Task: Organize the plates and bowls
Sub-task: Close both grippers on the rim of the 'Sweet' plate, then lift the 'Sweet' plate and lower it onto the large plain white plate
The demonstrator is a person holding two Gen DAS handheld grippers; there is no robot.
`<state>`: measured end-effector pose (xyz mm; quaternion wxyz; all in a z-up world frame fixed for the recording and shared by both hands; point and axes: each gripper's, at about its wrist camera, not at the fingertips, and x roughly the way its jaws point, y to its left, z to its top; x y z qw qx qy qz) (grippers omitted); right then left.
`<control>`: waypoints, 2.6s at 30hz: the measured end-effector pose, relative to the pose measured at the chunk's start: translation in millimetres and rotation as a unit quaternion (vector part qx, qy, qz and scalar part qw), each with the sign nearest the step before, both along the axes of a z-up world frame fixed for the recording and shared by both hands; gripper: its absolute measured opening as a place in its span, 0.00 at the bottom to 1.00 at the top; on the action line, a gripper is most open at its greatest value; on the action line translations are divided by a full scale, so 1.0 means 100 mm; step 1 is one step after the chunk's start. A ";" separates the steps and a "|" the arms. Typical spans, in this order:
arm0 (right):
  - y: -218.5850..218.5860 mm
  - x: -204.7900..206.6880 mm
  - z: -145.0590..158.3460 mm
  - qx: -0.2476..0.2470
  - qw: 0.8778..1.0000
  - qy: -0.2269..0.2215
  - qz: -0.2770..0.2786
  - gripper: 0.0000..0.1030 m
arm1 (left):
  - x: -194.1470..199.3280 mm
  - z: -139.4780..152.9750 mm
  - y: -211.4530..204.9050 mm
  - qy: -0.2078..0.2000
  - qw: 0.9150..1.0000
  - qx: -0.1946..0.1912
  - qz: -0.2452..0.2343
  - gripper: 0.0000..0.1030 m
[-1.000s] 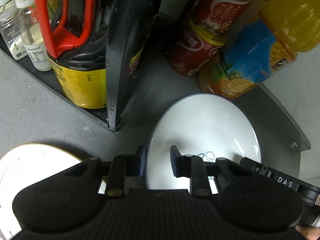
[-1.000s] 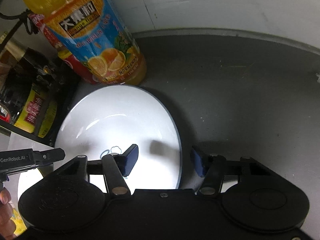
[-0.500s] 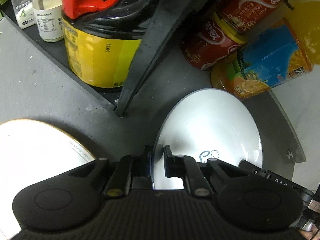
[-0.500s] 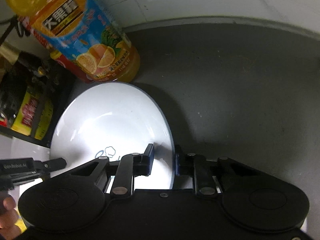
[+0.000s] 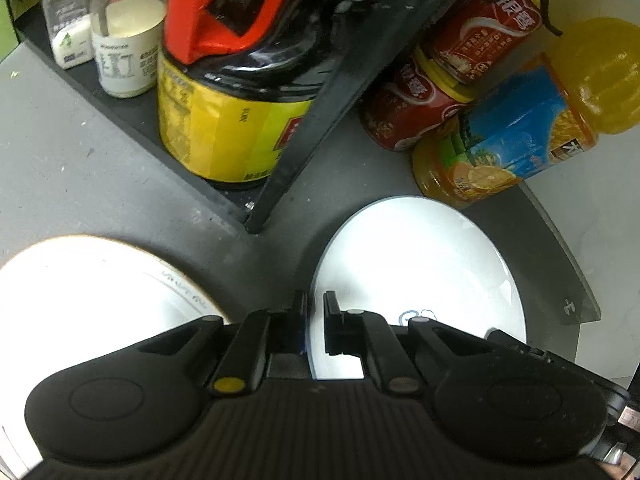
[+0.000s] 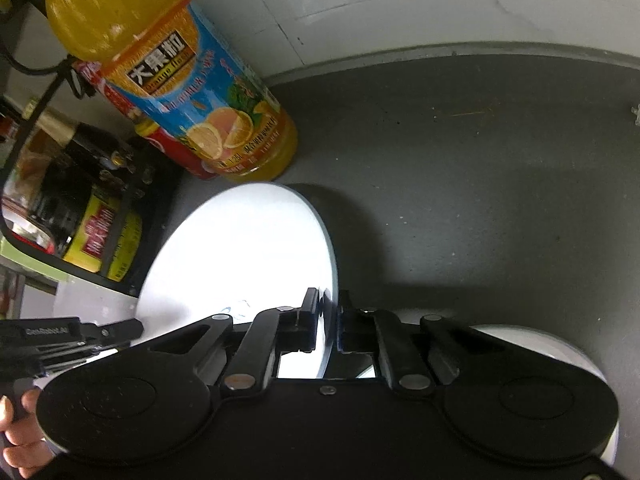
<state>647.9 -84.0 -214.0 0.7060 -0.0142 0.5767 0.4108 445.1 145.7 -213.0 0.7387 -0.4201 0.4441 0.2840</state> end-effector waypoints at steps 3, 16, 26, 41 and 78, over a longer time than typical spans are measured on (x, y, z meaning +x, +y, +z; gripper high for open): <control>0.00 -0.02 0.00 -0.001 1.000 0.001 -0.004 0.08 | -0.04 -0.03 0.01 -0.001 1.000 -0.010 0.005 0.05; 0.02 -0.02 0.00 -0.014 1.000 -0.009 -0.010 0.09 | 0.10 -0.14 0.01 0.006 1.000 -0.015 -0.002 0.07; 0.05 0.01 -0.12 -0.035 0.999 0.002 -0.021 0.13 | 0.11 -0.29 0.01 -0.005 0.999 -0.051 0.000 0.09; -0.04 -0.10 0.13 -0.004 0.999 0.003 -0.039 0.08 | -0.02 -0.03 0.14 -0.044 0.997 -0.056 -0.016 0.06; 0.10 -1.74 0.54 0.004 0.998 -0.021 -0.054 0.08 | -1.55 0.30 0.52 -0.075 0.995 -0.053 -0.042 0.06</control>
